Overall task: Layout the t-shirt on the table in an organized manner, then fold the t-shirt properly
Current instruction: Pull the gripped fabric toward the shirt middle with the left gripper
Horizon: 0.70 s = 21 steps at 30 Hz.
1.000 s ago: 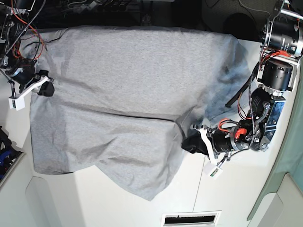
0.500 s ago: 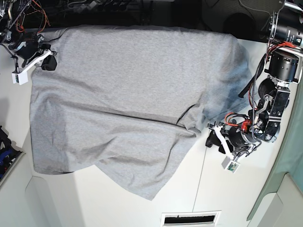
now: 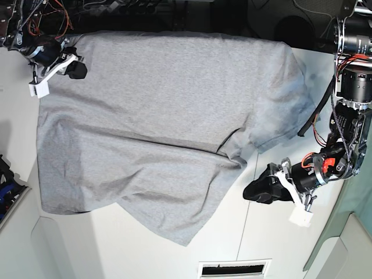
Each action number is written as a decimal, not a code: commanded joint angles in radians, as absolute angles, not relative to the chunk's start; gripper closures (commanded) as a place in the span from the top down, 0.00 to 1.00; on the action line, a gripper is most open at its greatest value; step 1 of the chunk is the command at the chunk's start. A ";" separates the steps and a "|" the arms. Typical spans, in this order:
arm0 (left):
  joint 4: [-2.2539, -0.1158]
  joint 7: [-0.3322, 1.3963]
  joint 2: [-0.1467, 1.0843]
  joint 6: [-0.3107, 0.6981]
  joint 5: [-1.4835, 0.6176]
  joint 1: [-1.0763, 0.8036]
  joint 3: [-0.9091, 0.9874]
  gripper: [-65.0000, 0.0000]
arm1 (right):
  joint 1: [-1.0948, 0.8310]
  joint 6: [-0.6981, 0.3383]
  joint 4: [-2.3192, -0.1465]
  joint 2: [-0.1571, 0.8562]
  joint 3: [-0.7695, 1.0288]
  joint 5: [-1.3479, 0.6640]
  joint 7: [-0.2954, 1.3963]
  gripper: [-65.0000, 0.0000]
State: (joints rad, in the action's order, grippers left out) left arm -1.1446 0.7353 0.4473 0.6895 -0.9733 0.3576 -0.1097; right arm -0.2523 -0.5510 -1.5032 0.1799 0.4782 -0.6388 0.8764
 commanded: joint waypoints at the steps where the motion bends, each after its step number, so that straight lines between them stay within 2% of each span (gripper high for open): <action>1: -1.160 0.739 0.447 0.698 -0.999 0.381 -0.121 0.56 | -0.247 -0.559 -1.509 0.193 0.479 -0.634 0.856 0.00; 8: -1.158 0.720 0.359 0.698 -0.819 0.374 -0.342 0.56 | -0.241 -0.558 -1.404 0.221 0.469 -0.527 0.762 0.00; 13: -1.157 0.580 0.324 0.686 -0.660 0.367 -0.484 0.56 | -0.192 -0.554 -1.288 0.263 0.463 -0.496 0.745 0.00; 17: -1.155 0.556 0.292 0.613 -0.556 0.365 -0.524 0.56 | -0.107 -0.554 -1.204 0.309 0.463 -0.496 0.729 0.00; 21: -1.128 0.559 0.284 0.582 -0.505 0.363 -0.523 0.56 | 0.017 -0.554 -1.121 0.339 0.463 -0.474 0.724 0.00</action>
State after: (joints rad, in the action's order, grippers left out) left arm -1.1194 0.5732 0.2745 0.5869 -0.5053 0.3386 -0.5301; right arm 0.0158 -0.5823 -1.1206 0.3222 0.4603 -0.5182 0.7074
